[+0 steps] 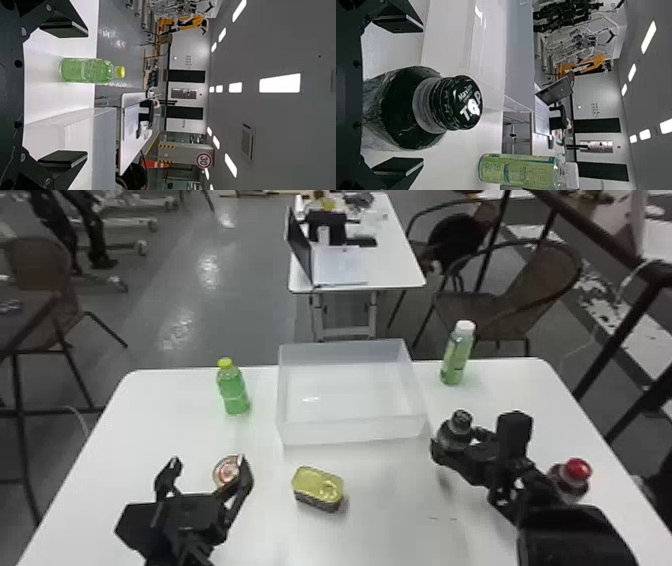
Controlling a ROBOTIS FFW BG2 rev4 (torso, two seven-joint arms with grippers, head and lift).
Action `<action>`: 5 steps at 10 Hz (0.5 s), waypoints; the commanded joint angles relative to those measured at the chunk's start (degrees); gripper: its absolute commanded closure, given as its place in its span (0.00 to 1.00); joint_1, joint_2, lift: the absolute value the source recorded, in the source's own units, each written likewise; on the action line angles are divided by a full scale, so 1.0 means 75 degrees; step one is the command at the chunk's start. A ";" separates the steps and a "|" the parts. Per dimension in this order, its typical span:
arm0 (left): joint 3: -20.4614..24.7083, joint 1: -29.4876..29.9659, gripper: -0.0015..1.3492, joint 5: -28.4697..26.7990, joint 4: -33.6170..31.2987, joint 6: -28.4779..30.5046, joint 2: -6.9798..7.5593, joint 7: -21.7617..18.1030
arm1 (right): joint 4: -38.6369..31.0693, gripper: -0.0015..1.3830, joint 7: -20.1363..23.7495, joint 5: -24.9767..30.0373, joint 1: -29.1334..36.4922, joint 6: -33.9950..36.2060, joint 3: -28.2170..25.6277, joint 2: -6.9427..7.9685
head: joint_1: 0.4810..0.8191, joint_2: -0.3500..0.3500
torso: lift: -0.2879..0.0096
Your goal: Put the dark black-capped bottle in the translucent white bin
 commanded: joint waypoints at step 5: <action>-0.0012 -0.0023 0.16 0.0017 0.0055 -0.0049 0.0000 0.0002 | 0.0369 0.46 -0.0042 0.0897 -0.0450 0.0154 0.0000 -0.0090 | 0.63 0.54 | 0.92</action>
